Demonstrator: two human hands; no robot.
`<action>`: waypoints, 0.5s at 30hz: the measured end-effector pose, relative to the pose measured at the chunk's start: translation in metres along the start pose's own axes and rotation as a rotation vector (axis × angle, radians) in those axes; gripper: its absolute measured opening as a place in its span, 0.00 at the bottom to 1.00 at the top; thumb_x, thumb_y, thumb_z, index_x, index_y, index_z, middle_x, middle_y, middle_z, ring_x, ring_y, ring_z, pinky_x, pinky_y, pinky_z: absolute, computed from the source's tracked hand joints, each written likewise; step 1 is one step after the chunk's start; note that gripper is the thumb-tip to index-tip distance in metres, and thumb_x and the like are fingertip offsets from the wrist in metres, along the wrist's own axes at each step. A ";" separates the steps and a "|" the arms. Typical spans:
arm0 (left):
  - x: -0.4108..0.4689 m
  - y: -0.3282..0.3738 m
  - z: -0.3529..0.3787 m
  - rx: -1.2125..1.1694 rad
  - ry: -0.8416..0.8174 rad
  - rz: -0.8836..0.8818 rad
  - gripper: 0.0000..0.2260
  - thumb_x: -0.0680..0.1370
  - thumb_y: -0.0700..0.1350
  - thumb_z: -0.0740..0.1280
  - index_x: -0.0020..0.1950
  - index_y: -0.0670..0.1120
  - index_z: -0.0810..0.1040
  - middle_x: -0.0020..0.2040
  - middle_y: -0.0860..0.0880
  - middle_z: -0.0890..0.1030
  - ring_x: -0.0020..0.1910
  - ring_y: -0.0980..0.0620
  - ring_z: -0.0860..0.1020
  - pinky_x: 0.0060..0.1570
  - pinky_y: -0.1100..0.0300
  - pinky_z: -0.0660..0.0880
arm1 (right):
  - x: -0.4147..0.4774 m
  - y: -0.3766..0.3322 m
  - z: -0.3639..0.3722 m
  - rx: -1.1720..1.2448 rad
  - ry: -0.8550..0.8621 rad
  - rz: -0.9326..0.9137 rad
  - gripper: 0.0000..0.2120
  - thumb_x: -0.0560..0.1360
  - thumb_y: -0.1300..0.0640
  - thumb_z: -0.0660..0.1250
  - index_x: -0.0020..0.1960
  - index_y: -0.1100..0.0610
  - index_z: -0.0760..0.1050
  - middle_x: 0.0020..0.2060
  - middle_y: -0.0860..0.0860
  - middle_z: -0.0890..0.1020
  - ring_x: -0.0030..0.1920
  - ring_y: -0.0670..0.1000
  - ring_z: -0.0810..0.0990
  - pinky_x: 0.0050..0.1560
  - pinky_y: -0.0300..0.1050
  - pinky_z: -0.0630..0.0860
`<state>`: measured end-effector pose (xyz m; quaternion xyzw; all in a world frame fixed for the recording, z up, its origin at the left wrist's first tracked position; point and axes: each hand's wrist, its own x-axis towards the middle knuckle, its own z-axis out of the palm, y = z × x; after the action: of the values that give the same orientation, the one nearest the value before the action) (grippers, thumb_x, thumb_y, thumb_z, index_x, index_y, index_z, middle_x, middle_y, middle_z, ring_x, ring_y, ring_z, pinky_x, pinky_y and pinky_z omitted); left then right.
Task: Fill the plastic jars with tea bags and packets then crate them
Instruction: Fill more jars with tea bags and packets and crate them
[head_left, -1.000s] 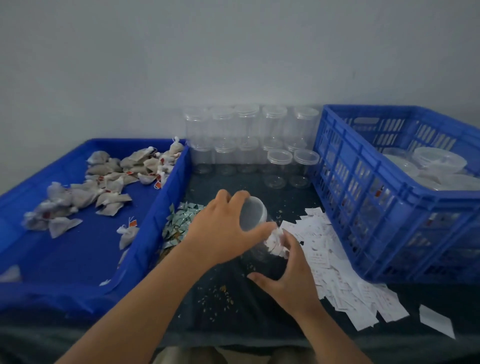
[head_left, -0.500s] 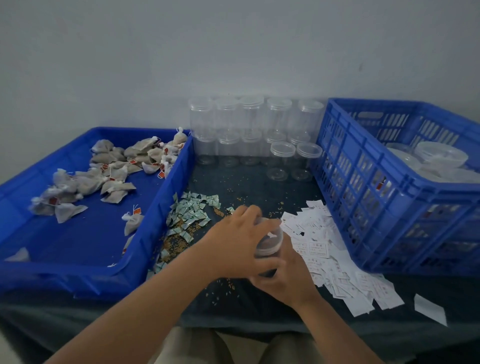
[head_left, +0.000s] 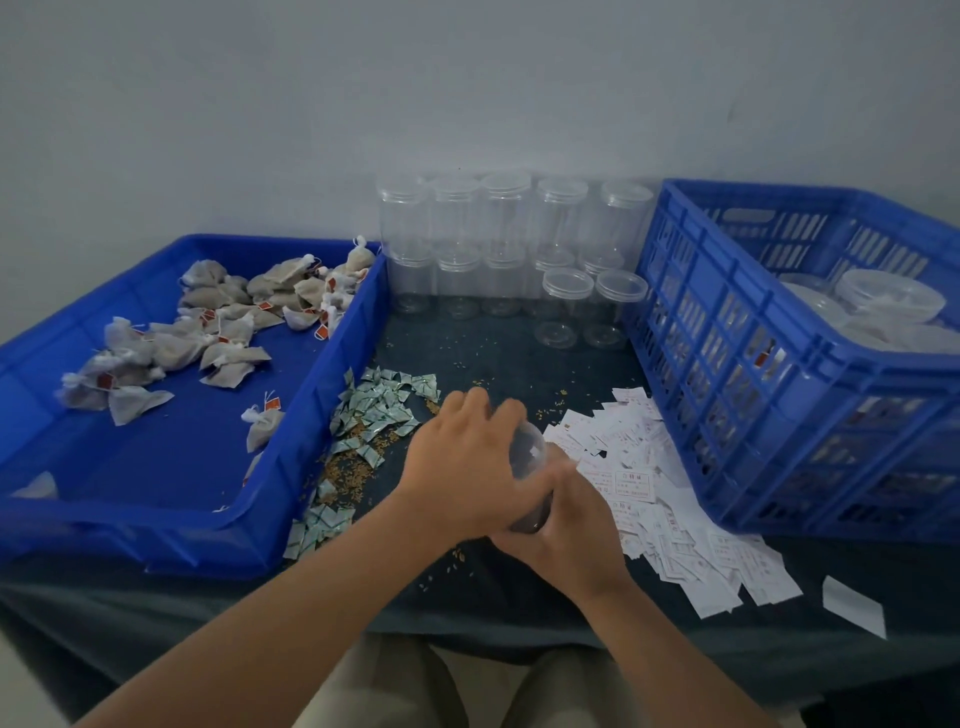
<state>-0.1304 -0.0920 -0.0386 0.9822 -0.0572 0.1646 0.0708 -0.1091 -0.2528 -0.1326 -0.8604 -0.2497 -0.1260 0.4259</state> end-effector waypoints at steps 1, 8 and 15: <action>0.003 0.004 -0.003 0.020 -0.040 -0.081 0.41 0.73 0.82 0.44 0.65 0.54 0.73 0.55 0.49 0.76 0.56 0.47 0.76 0.48 0.52 0.73 | 0.000 -0.001 0.000 -0.014 0.021 -0.004 0.37 0.68 0.29 0.78 0.69 0.44 0.70 0.58 0.35 0.79 0.55 0.39 0.80 0.50 0.33 0.78; 0.016 -0.016 -0.030 0.073 -0.314 0.025 0.46 0.66 0.88 0.47 0.74 0.61 0.65 0.63 0.50 0.78 0.60 0.46 0.79 0.52 0.48 0.78 | -0.004 0.007 0.003 -0.085 0.098 -0.019 0.43 0.69 0.34 0.81 0.74 0.56 0.71 0.66 0.46 0.80 0.62 0.48 0.81 0.56 0.50 0.83; 0.017 -0.031 -0.047 -0.015 -0.267 0.374 0.32 0.70 0.70 0.71 0.72 0.71 0.66 0.63 0.62 0.72 0.60 0.57 0.73 0.56 0.53 0.78 | -0.004 0.001 0.005 -0.132 0.155 -0.104 0.41 0.71 0.32 0.78 0.73 0.56 0.73 0.63 0.46 0.82 0.60 0.45 0.82 0.55 0.40 0.81</action>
<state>-0.1248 -0.0556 0.0069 0.9669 -0.2485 0.0429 0.0383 -0.1114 -0.2509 -0.1377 -0.8603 -0.2514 -0.2300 0.3792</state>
